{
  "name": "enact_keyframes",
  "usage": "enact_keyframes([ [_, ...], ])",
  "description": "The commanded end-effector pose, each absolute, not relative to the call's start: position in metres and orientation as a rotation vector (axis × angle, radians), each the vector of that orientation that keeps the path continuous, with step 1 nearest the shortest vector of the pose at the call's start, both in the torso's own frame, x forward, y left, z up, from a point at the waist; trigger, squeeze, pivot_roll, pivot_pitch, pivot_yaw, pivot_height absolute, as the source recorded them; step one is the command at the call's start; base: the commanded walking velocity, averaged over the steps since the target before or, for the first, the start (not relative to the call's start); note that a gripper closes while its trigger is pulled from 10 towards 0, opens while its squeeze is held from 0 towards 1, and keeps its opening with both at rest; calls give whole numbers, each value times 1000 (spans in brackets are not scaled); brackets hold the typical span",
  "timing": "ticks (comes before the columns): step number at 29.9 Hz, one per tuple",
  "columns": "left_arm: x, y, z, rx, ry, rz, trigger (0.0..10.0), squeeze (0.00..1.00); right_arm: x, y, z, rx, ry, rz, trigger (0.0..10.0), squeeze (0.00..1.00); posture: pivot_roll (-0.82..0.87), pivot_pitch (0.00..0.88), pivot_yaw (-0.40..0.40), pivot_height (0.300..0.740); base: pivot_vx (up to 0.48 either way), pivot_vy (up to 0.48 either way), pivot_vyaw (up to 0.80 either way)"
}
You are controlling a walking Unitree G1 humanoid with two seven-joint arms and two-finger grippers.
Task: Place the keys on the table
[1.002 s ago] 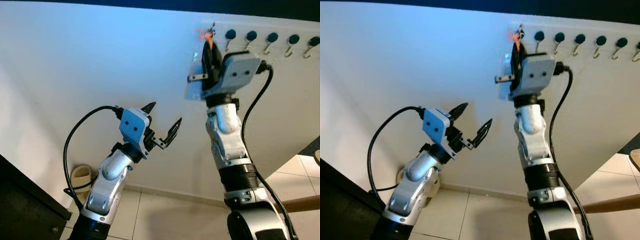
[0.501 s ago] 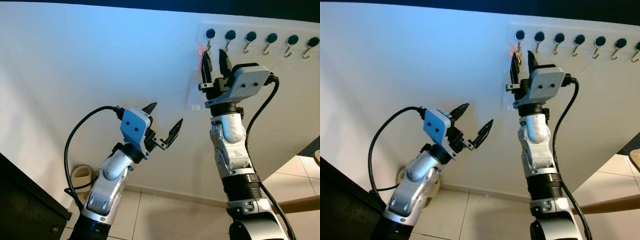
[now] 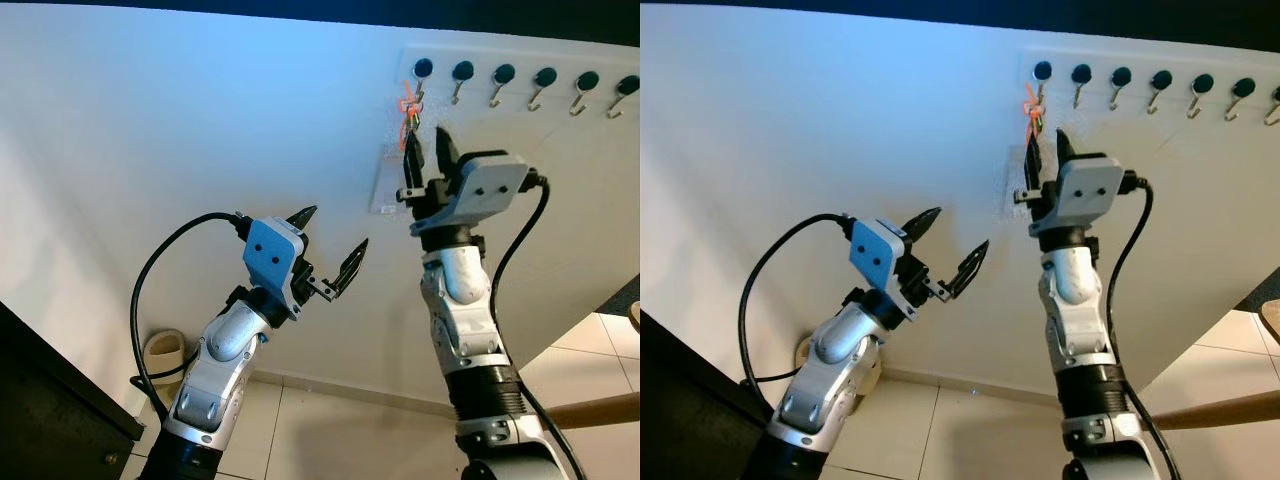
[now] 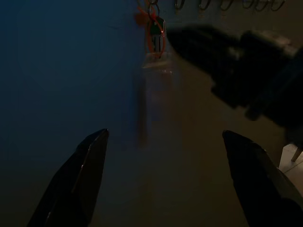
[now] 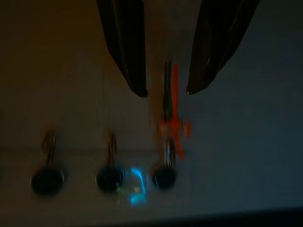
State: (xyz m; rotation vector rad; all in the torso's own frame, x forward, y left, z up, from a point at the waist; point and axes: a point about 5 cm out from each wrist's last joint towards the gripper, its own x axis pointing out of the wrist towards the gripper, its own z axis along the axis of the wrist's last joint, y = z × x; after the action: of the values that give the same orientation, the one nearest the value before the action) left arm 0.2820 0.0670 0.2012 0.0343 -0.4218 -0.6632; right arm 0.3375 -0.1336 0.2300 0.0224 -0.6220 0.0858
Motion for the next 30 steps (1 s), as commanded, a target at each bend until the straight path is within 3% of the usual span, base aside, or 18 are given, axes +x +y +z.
enact_keyframes([
  [1, 280, 64, 202, 13, -424, -670, 10000, 0, 339, -137, 208, 57, -534, 80, 10000, 0, 42, 146, -19, 740, 0, 0, 0],
  [3, 280, 64, 202, 13, -424, -668, 10000, 0, 338, -138, 201, 76, -507, 96, 10000, 0, 42, 146, -19, 740, 0, 0, 0],
  [4, 280, 64, 202, 13, -424, -667, 10000, 0, 337, -137, 198, 75, -497, 121, 10000, 808, 43, 147, -20, 740, 0, 0, 0],
  [7, 280, 64, 201, 13, -423, -666, 10000, 0, 337, -137, 197, 70, -497, 130, 10000, 808, 43, 147, -20, 740, 0, 0, 0],
  [8, 280, 65, 201, 13, -423, -665, 10000, 0, 336, -137, 195, 68, -495, 135, 10000, 1000, 43, 147, -20, 740, 0, 0, 0],
  [12, 279, 65, 201, 16, -421, -661, 10000, 0, 336, -137, 191, 77, -485, 157, 10000, 1000, 45, 147, -19, 740, 0, 0, 0],
  [13, 279, 65, 200, 17, -422, -660, 10000, 0, 337, -137, 192, 87, -489, 169, 10000, 733, 46, 147, -18, 740, 0, 0, 0],
  [14, 279, 65, 200, 17, -422, -660, 10000, 0, 337, -137, 192, 87, -489, 169, 10000, 733, 46, 147, -18, 740, 0, 0, 0],
  [15, 280, 66, 201, 17, -422, -658, 10000, 0, 338, -139, 194, 94, -496, 175, 10000, 0, 45, 147, -17, 740, 0, 0, 0],
  [30, 279, 66, 201, 15, -423, -654, 10000, 0, 349, -166, 207, 124, -537, 198, 10000, 0, 49, 145, -19, 740, 0, 0, 0],
])
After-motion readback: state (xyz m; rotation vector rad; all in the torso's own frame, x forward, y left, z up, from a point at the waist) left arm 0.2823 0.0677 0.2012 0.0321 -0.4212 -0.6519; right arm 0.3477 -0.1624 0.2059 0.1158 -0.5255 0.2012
